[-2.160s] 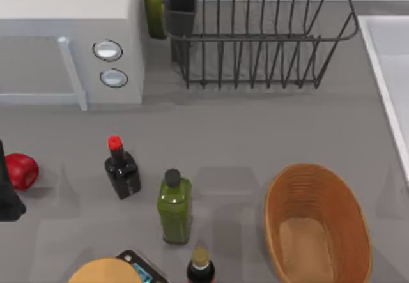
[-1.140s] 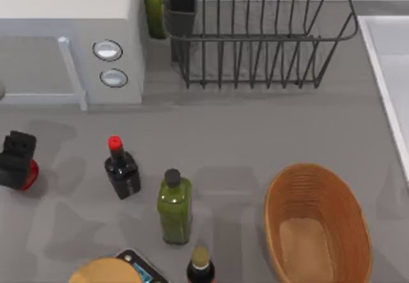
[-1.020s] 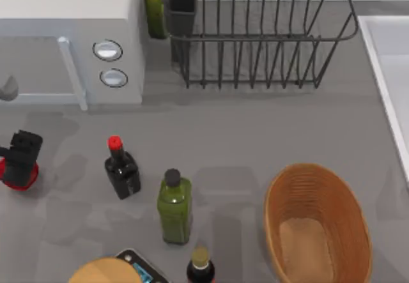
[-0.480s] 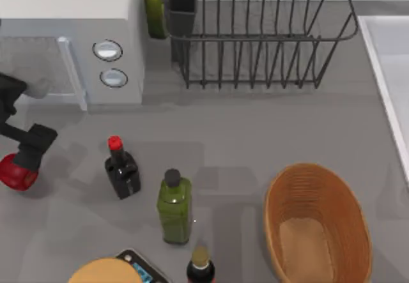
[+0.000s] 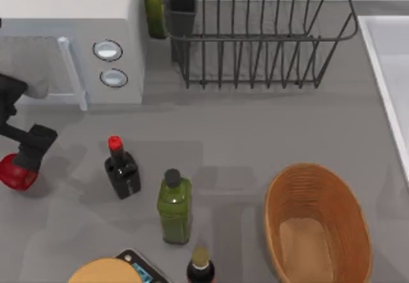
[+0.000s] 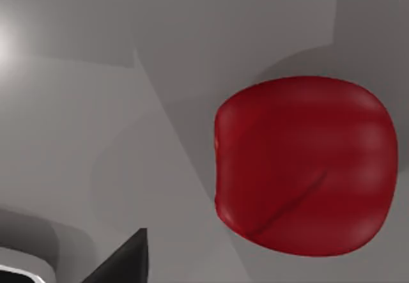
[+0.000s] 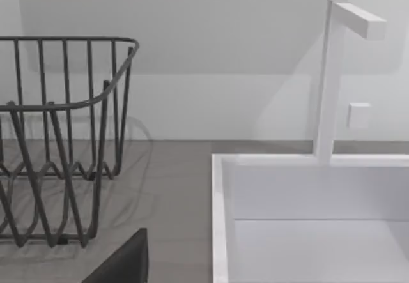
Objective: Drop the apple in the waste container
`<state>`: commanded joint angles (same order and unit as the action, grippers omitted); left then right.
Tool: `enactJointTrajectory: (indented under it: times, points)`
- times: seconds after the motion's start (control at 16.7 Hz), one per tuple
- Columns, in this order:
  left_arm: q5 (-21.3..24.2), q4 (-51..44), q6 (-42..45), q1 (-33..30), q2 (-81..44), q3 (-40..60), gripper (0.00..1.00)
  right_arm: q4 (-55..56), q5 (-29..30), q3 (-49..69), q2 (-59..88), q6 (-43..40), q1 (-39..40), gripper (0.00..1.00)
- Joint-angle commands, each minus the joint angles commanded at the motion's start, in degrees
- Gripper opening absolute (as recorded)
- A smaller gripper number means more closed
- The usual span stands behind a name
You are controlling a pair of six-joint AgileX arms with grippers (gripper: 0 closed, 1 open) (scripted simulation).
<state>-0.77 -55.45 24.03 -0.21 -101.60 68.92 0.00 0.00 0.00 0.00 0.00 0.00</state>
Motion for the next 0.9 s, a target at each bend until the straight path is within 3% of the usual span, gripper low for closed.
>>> enactJointTrajectory:
  times: [0.42,0.9]
  points:
    - [0.1,9.4,0.2,0.1,-1.4,-8.4,1.00,0.0,0.0,0.0,0.0,0.0,0.0,1.00]
    - [0.0,14.9,0.4,0.2,-7.9,-7.1,1.00,0.0,0.0,0.0,0.0,0.0,0.0,1.00]
